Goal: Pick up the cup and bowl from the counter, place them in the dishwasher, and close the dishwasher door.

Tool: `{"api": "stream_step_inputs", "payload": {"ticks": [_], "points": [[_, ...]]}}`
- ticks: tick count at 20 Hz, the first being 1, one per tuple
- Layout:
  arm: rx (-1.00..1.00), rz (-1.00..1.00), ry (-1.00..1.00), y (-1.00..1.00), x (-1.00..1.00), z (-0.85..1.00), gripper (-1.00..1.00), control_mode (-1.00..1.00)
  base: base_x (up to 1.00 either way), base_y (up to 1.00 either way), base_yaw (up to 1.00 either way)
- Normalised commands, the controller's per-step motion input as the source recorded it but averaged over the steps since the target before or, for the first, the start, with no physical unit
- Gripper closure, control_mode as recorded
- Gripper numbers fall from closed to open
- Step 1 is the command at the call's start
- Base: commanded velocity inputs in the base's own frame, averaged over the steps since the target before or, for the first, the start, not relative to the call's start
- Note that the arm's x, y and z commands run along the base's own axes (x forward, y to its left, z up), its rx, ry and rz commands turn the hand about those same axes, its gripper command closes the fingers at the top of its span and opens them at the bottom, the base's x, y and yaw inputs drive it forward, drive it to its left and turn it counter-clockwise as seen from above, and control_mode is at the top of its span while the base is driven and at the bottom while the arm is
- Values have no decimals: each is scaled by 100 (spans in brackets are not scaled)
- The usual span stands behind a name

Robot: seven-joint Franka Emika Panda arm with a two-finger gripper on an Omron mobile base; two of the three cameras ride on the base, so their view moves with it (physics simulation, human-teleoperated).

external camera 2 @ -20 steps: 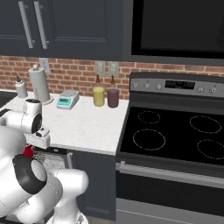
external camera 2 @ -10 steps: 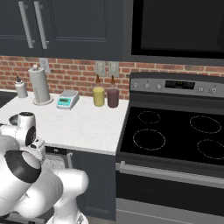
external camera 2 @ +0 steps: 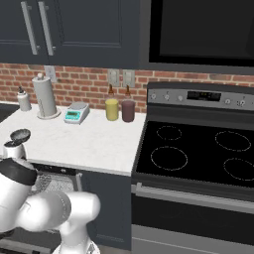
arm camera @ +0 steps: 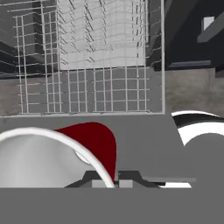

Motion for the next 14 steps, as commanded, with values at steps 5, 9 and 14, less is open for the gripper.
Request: {"api": "stream_step_inputs", "payload": {"ticks": [5, 9, 14], "points": [[-10, -1, -3, 65, 4, -50, 100, -100, 0, 0, 0], [-7, -3, -4, 51, 0, -48, 100, -100, 0, 0, 0], [-5, -1, -1, 29, 0, -13, 100, -100, 0, 0, 0]]}}
